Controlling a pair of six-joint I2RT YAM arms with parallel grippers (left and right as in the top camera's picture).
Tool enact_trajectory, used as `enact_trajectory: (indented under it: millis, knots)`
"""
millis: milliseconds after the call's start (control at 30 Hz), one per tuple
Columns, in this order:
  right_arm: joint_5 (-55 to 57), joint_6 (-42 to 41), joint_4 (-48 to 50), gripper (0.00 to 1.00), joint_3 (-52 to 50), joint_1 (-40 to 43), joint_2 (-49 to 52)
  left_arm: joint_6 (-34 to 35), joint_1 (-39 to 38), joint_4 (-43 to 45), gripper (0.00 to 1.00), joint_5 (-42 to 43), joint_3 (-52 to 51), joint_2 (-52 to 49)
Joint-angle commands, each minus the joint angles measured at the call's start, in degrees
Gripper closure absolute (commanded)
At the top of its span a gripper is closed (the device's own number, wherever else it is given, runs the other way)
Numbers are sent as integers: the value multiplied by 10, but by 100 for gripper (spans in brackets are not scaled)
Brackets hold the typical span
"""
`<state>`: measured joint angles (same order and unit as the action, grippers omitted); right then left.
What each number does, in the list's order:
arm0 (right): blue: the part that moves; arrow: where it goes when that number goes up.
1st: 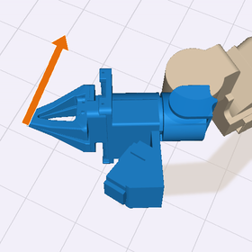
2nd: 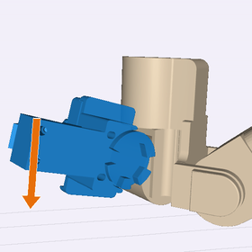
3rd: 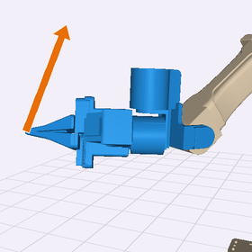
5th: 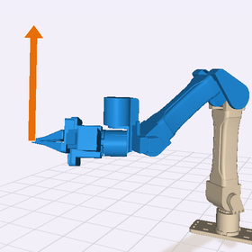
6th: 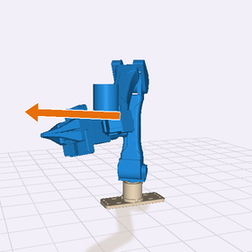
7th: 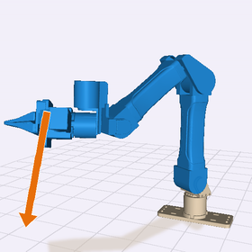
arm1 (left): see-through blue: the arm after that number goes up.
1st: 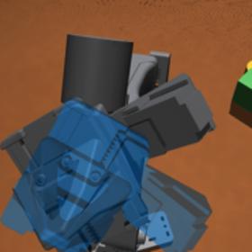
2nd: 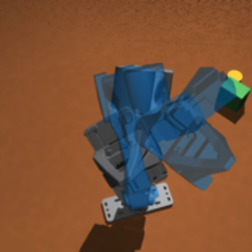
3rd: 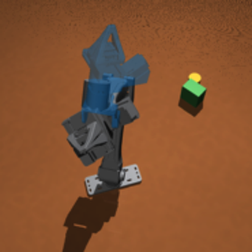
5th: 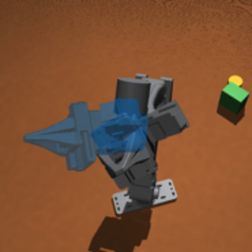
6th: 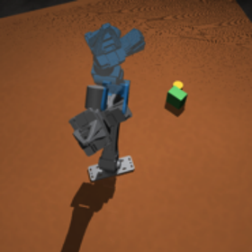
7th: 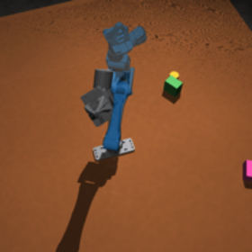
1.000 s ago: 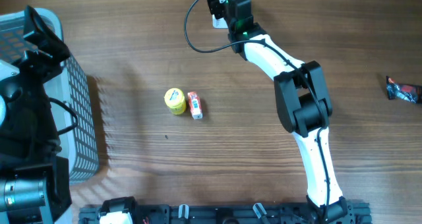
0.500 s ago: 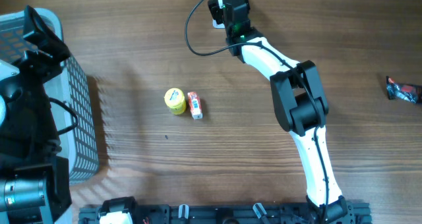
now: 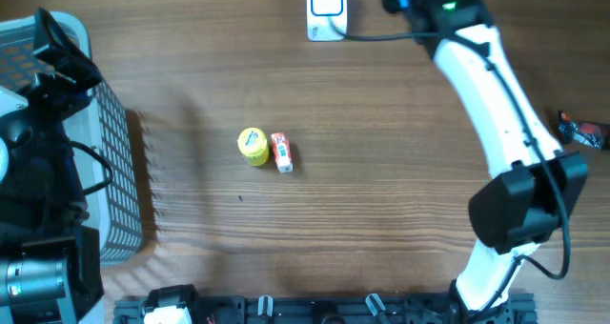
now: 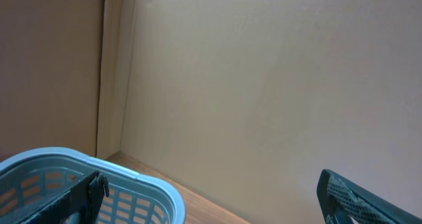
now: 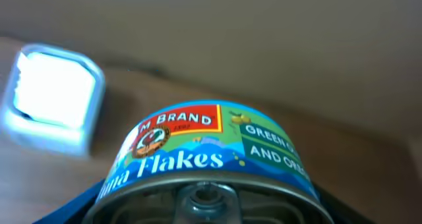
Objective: Scan the item barcode
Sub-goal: 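Carry the tin can to the right edge and set it beside the package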
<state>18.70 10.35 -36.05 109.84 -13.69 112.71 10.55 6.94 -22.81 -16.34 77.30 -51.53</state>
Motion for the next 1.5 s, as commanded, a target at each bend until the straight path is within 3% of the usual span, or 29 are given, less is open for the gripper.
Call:
enact_trajectory:
  millis: [0, 133, 233, 433, 600, 833, 1033, 1100, 1133, 1267, 1467]
  knots:
    - [-32, -34, -83, 48, 3, 66, -4, 26, 4, 2, 0, 9, -3, 1]
    - [-53, -90, -149, 43, 3, 174, -4, 34, 4, 1, 0, 9, -3, 1]
    - [-79, -152, -182, 42, 3, 282, 3, 37, 4, 0, 0, 9, -3, 1]
    - [-99, -193, -212, 44, 3, 450, 74, 47, 4, -1, 0, 7, -3, 1]
    - [-145, -210, -204, 43, 3, 532, 155, 47, 4, -2, 0, 4, -3, 1]
    - [-143, -226, -242, 52, 3, 637, 242, 47, 4, -6, 0, 2, -3, 2]
    - [-176, -223, -266, 33, 3, 680, 242, 47, 4, -6, 0, 2, -3, 2]
    - [-214, -221, -284, 6, 3, 679, 242, 47, 4, -7, 0, 2, -3, 1]
    - [-214, -221, -292, 1, 3, 679, 242, 47, 4, -8, 0, 2, -3, 2]
    - [-214, -210, -309, 0, 5, 679, 187, 47, 4, -7, 0, -34, -3, 2]
    - [-366, -210, -308, 0, 6, 631, -68, 47, 4, -1, 0, -35, -3, 1]
